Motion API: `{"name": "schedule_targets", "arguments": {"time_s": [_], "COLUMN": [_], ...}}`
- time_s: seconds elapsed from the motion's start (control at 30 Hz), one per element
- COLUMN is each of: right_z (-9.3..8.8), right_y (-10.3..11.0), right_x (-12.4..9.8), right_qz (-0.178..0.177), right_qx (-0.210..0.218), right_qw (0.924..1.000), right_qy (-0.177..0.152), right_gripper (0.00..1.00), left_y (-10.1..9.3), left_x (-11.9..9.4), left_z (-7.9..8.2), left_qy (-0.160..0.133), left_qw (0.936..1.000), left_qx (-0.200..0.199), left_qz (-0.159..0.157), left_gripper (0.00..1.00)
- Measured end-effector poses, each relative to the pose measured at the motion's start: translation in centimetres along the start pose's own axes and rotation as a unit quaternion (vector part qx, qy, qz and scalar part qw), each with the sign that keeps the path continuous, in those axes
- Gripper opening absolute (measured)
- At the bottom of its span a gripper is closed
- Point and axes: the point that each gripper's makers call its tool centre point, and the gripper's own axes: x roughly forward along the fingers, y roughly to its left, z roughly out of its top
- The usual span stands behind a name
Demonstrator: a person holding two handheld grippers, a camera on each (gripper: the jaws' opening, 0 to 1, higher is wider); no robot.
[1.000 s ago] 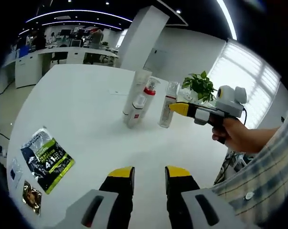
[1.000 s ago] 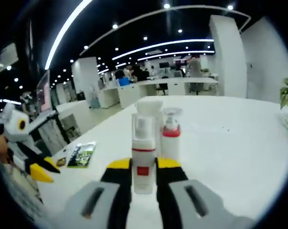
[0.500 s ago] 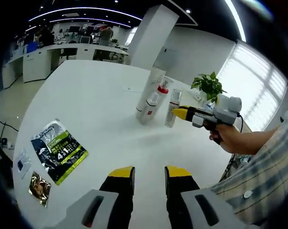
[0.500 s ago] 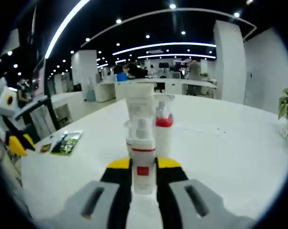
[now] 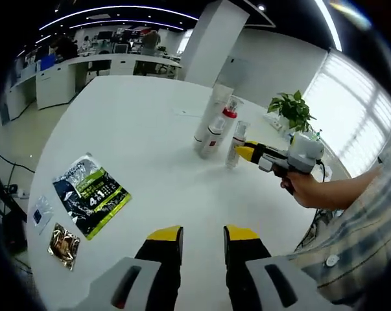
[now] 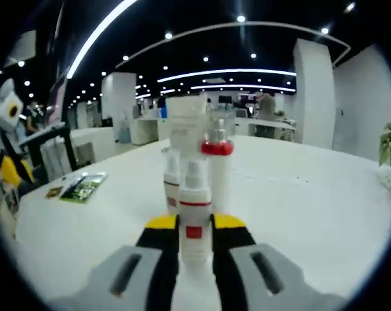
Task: Arrange the skincare products in the storage area until every visible bottle or jar stands upright without overlapping.
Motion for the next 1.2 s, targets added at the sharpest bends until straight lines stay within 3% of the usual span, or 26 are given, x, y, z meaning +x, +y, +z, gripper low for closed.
{"name": "schedule_targets", "arguments": {"time_s": [0.33,0.5,0.67,0.73,0.77,0.8,0.93,1.0,1.2], "right_z": [-1.3,-1.1,-3.4,-4.7,-4.8,-4.6,-5.4,-5.2,-5.9], "right_y": [0.3,0.4,0.2,0.1,0.8,0.7,1.3,1.3,1.0], "right_x": [-0.3,-0.9,-1.5,-2.1,-2.2,-2.3,-2.2,-2.0,-2.1], "right_qz": [0.005,0.008,0.009,0.008,0.017,0.01,0.021,0.024,0.022], "right_qx": [-0.017,-0.025,-0.033,-0.026,0.01,-0.012,-0.007,0.018,0.002], "right_qw": [0.9998,0.9995,0.9991,0.9982,0.9983,0.9989,0.9973,0.9977,0.9964], "right_qy": [-0.003,-0.017,0.022,0.054,0.055,0.045,0.07,0.061,0.081], "right_gripper": [0.16,0.16,0.14,0.02,0.0,0.0,0.0,0.01,0.04], "left_y": [-0.3,-0.3,-0.1,-0.1,-0.2,-0.1,-0.2,-0.2,-0.2], "left_x": [0.2,0.3,0.4,0.5,0.5,0.5,0.5,0.5,0.6], "left_z": [-0.1,-0.3,-0.3,-0.1,0.0,0.0,-0.3,-0.5,-0.7], "left_qy": [0.001,0.006,0.008,0.003,0.002,0.001,0.004,0.004,0.005], "left_qw": [1.0,0.9999,0.9999,0.9999,1.0,1.0,1.0,1.0,1.0], "left_qx": [0.004,0.006,0.006,0.003,0.003,0.002,0.002,-0.002,-0.005], "left_qz": [0.009,0.009,0.009,0.009,0.009,0.009,0.008,0.007,0.006], "left_gripper": [0.25,0.26,0.25,0.25,0.25,0.25,0.25,0.25,0.25]}}
